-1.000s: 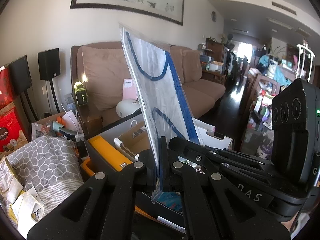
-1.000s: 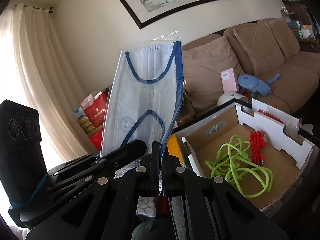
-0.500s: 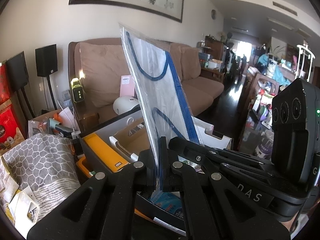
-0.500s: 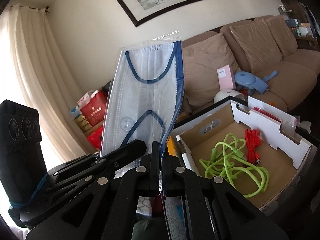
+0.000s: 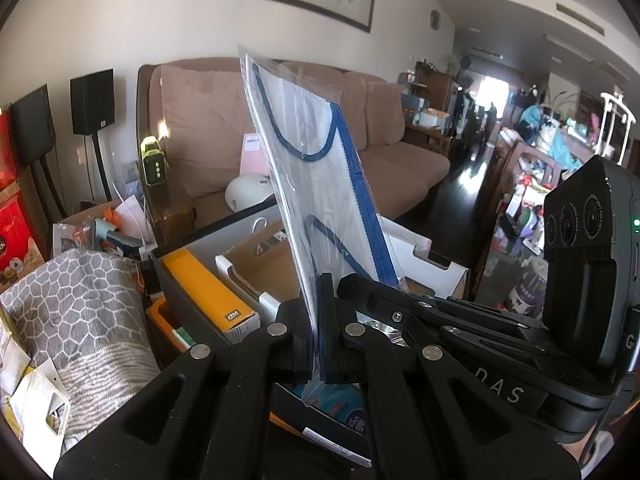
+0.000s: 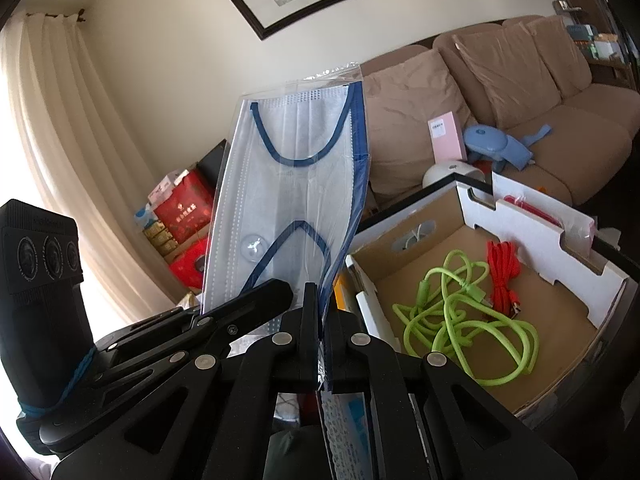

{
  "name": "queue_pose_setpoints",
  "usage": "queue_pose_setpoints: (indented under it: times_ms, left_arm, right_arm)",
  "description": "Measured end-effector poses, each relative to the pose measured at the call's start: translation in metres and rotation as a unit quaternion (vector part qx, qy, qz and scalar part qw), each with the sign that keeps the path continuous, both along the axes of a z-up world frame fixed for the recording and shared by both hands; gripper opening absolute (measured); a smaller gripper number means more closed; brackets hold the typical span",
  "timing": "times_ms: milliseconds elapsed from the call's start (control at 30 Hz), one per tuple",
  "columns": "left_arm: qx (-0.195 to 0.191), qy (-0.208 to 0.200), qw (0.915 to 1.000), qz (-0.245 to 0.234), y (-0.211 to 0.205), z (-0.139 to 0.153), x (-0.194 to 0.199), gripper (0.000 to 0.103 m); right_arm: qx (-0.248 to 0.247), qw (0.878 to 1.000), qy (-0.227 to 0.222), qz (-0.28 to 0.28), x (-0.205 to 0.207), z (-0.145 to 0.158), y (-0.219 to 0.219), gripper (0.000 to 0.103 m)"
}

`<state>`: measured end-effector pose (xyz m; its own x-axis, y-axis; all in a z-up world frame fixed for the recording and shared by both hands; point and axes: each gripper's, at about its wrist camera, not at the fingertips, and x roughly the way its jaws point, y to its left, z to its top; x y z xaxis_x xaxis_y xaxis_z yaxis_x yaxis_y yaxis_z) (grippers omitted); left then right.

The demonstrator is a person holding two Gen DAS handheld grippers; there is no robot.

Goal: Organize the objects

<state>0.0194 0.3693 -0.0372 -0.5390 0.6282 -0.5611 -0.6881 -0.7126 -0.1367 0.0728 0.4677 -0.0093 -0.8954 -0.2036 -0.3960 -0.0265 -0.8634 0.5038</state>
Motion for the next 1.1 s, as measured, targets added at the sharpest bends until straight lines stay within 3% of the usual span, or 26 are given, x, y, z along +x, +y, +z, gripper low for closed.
queue_pose_setpoints:
  times_ms: [1100]
  left_arm:
    - [-0.020,-0.087,0.9960,0.004,0.006,-0.033,-0.020,0.000]
  right_arm:
    - [-0.018,0.996,-0.093,0.006,-0.019,-0.029,0.005,0.003]
